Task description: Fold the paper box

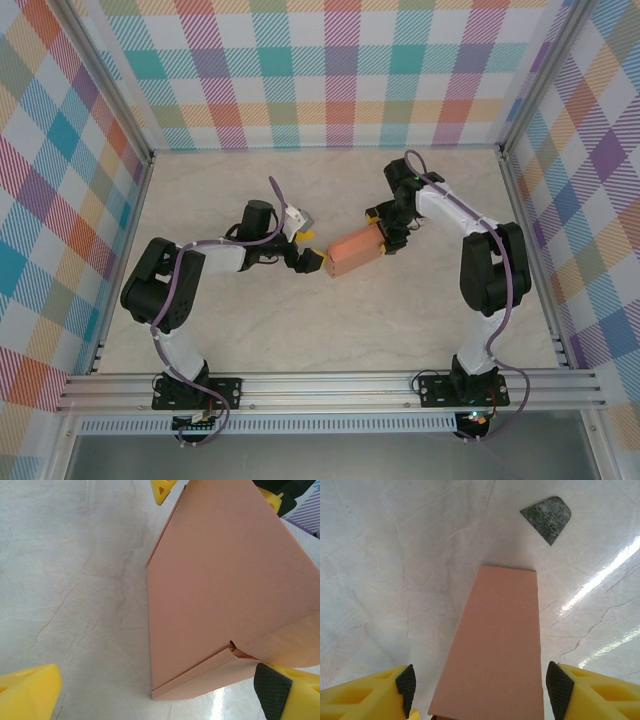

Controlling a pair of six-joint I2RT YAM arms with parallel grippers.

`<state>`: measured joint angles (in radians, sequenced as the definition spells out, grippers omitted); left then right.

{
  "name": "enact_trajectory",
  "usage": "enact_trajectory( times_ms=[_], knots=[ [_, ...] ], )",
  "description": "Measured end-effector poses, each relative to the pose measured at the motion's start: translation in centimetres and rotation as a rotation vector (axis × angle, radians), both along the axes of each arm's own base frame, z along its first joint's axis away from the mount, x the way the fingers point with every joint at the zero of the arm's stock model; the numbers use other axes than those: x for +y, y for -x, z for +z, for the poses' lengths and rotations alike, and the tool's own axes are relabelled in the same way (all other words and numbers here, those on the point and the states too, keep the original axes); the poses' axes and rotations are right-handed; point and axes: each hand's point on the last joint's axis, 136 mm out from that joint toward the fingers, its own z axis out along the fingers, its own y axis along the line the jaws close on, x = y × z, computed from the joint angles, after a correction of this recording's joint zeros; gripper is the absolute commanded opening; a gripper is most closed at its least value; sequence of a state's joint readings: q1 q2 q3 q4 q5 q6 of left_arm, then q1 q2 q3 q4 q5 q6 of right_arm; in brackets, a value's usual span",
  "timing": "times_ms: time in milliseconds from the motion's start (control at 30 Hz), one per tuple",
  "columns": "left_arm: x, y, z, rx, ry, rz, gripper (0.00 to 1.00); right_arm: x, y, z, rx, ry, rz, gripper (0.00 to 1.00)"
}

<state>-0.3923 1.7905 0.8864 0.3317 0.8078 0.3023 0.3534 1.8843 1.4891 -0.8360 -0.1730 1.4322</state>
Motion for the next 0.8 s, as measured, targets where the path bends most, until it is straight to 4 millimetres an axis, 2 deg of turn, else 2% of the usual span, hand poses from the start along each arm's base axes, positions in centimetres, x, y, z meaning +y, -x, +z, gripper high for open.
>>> enact_trajectory(
  times_ms=[300, 567, 800],
  knots=[
    [0.0, 0.1, -0.1, 0.011, -0.002, 0.002, 1.0, 0.1, 0.0, 0.8, -0.01, -0.029, -0.002, 0.8],
    [0.0, 0.1, 0.1, 0.016, 0.003, 0.004, 1.0, -1.0, 0.6, 1.7, -0.02, -0.046, -0.022, 0.83],
    [-0.1, -0.2, 0.7, 0.01, 0.01, 0.005, 1.0, -1.5, 1.1, 1.8, -0.015, -0.066, -0.028, 0.81]
  ],
)
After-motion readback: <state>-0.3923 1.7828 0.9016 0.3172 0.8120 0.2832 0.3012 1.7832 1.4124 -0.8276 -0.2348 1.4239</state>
